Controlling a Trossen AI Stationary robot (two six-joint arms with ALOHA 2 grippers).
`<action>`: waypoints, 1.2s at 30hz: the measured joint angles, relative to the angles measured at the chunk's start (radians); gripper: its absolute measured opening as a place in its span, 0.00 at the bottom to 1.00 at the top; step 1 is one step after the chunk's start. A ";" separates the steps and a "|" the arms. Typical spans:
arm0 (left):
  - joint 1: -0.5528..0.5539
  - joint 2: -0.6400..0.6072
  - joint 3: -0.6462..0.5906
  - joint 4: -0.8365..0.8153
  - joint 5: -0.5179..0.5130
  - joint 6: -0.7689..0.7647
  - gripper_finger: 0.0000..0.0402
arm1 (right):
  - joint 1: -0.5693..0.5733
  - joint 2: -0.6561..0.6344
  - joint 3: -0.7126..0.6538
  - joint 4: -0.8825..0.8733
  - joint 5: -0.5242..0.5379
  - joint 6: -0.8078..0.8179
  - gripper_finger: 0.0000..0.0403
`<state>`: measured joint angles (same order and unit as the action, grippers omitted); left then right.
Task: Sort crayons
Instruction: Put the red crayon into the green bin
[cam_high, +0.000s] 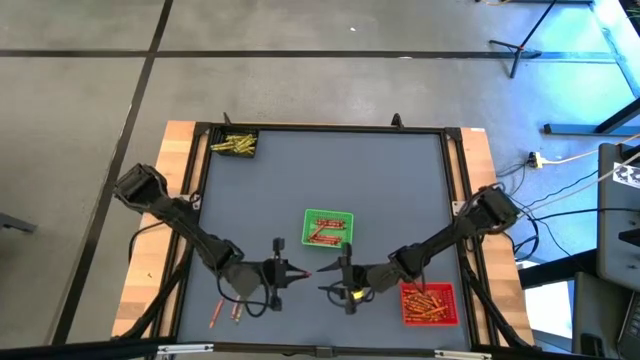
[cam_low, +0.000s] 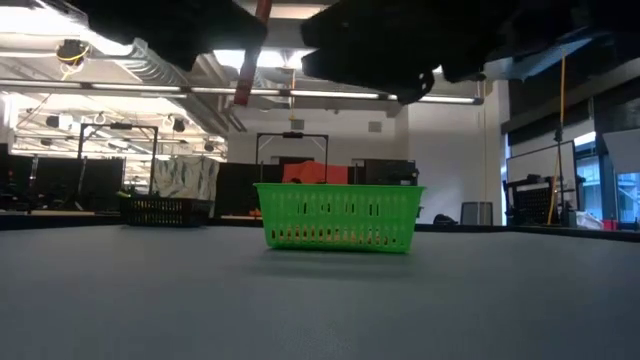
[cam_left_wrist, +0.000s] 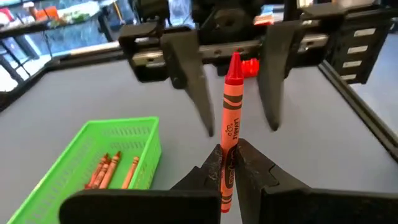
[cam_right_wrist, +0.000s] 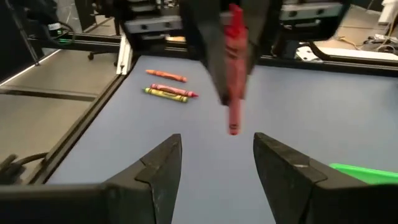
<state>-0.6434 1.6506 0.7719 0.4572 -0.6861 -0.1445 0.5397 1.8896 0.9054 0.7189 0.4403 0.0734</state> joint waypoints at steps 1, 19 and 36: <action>0.000 0.005 -0.011 0.030 0.000 0.011 0.02 | -0.005 0.000 0.000 0.000 -0.002 0.002 0.49; 0.013 0.078 -0.026 0.173 0.040 0.050 0.02 | -0.055 0.000 0.023 0.098 -0.036 -0.018 0.49; 0.020 0.079 -0.026 0.187 0.044 0.043 0.02 | -0.076 0.000 0.052 0.070 -0.127 -0.056 0.08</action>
<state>-0.6229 1.7293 0.7460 0.6440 -0.6418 -0.1020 0.4641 1.8896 0.9577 0.7887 0.3129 0.0174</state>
